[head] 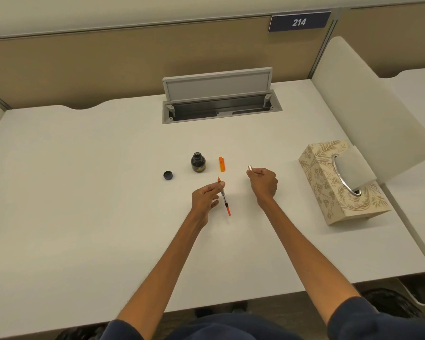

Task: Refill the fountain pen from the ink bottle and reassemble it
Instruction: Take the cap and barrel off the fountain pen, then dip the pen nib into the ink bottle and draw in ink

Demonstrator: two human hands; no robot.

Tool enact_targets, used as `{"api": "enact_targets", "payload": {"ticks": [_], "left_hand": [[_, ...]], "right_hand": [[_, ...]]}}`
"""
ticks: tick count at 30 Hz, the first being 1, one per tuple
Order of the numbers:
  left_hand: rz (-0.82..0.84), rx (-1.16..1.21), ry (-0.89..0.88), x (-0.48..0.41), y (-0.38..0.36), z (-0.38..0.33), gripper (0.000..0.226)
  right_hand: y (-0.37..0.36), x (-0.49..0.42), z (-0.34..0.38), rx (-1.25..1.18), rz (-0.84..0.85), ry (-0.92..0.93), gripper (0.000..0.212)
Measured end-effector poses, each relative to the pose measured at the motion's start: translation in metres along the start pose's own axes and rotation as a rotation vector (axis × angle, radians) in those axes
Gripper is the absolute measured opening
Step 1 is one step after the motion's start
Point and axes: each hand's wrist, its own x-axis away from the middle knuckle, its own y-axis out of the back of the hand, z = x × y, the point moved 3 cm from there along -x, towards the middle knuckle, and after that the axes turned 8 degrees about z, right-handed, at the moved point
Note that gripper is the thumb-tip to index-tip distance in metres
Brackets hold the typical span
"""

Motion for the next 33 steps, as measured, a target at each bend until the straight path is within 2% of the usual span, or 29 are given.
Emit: {"api": "enact_targets", "payload": {"ticks": [7,17,27,33], "left_hand": [[-0.023,-0.013,0.018,-0.002,0.004,0.000,0.029],[-0.049,-0.005,0.038,-0.005,0.004,-0.004,0.027],[-0.067,0.004,0.050,-0.005,0.004,-0.008,0.026],[-0.067,0.026,0.060,-0.004,0.004,-0.009,0.030]], "right_hand": [[-0.010,-0.011,-0.006,0.168,-0.077,-0.015,0.021],[-0.017,-0.019,-0.008,0.371,-0.119,0.096,0.027],[-0.015,-0.022,-0.009,0.405,-0.109,0.115,0.026],[-0.009,-0.021,-0.009,0.386,-0.090,0.117,0.038]]}}
